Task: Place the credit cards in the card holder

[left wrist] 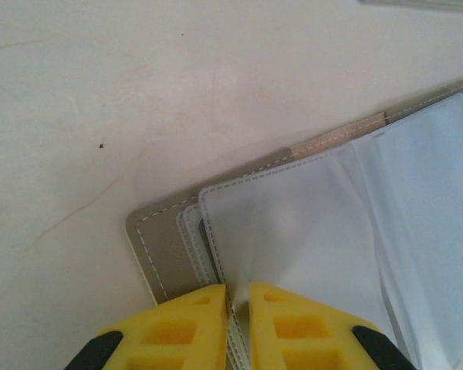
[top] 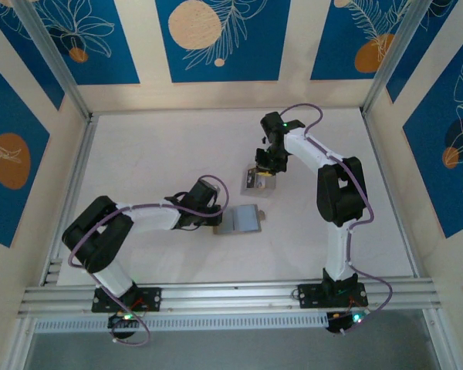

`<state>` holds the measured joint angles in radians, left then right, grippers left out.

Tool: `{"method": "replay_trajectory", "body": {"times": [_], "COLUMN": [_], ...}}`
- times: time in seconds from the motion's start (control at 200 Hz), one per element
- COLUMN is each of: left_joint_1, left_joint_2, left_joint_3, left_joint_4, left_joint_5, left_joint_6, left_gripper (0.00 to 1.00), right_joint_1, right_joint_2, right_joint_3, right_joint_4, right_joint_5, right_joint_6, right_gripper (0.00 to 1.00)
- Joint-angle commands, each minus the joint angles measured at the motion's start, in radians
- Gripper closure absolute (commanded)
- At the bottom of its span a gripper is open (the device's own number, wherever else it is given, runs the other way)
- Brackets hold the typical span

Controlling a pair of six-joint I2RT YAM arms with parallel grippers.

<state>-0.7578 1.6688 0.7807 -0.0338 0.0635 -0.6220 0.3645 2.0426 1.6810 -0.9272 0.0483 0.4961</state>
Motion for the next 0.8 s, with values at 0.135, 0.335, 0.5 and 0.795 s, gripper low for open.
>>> {"method": "replay_trajectory", "body": {"times": [0.135, 0.335, 0.5, 0.795], "left_joint_1": [-0.007, 0.021, 0.053, 0.082], "left_joint_2": [0.039, -0.093, -0.167, -0.111], "left_joint_3": [-0.040, 0.046, 0.117, 0.317], "left_joint_4": [-0.125, -0.298, -0.383, -0.394], "left_joint_5": [0.039, -0.015, -0.031, 0.097], "left_joint_6": [-0.010, -0.015, -0.007, 0.042], "left_gripper": [0.87, 0.88, 0.89, 0.88], "right_joint_1": [-0.008, -0.043, -0.068, -0.091], "right_joint_2": [-0.058, -0.114, -0.154, -0.144], "right_joint_3": [-0.017, -0.059, -0.104, -0.149], "right_joint_4": [0.009, 0.030, 0.059, 0.087], "right_joint_5": [-0.001, -0.005, -0.024, -0.046], "right_joint_6": [-0.006, -0.001, 0.006, 0.023], "right_gripper": [0.84, 0.86, 0.88, 0.92]}}
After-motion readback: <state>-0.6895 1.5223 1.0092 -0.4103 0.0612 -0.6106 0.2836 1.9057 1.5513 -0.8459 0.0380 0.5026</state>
